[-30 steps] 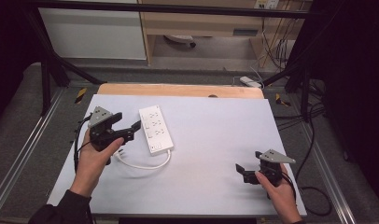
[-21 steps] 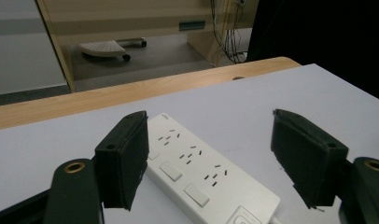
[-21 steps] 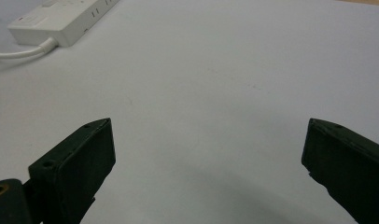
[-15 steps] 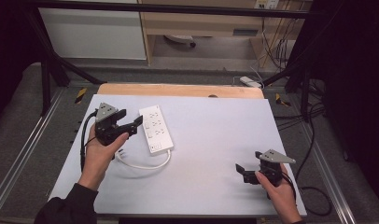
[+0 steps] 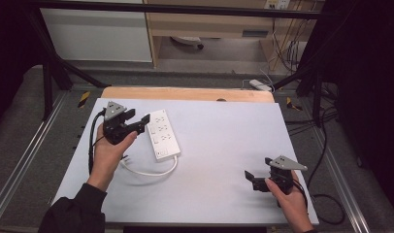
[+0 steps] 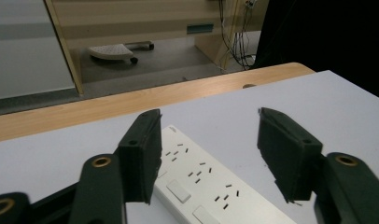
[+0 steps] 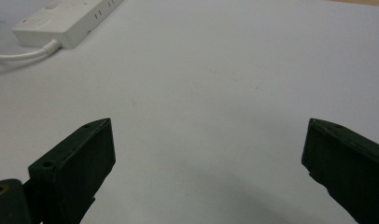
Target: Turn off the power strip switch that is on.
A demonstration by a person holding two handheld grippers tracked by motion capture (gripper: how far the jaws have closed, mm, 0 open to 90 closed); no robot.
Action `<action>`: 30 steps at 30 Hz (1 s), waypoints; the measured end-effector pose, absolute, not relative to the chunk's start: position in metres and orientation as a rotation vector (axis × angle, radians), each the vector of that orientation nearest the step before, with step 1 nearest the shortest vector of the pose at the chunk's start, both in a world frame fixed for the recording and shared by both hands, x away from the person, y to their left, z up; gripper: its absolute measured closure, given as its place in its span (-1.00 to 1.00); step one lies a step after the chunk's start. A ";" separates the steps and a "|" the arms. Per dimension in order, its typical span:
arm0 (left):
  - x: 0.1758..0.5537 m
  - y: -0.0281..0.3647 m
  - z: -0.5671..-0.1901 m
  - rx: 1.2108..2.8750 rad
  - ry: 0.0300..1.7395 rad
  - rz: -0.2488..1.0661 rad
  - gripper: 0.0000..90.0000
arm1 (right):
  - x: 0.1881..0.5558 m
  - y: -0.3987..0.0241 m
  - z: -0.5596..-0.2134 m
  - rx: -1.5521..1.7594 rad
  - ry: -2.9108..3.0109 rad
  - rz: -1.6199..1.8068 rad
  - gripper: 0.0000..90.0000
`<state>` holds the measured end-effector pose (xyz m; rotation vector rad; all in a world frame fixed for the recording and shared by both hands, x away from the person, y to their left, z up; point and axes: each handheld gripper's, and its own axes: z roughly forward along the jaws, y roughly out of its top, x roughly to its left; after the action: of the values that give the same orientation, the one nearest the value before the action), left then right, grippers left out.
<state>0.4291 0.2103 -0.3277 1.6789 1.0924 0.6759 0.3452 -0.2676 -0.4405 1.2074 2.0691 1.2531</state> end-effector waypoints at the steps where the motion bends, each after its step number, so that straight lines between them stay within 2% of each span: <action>1: 0.431 0.210 -0.328 1.678 1.093 0.677 -0.07 | 0.345 -0.268 -0.441 1.207 2.069 1.253 -0.93; 9: 0.446 0.210 -0.328 1.660 1.107 0.689 0.17 | 0.345 -0.268 -0.440 1.209 2.064 1.255 -0.93; 22: 0.472 0.216 -0.332 1.645 1.135 0.687 0.73 | 0.345 -0.266 -0.439 1.197 2.058 1.269 -0.93; 30: 0.487 0.218 -0.338 1.653 1.148 0.708 0.94 | 0.344 -0.265 -0.438 1.185 2.061 1.275 -0.93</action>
<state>0.4872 0.2183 -0.3384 1.6530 1.1483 0.7082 0.3441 -0.2650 -0.4377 1.1849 2.0609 1.2745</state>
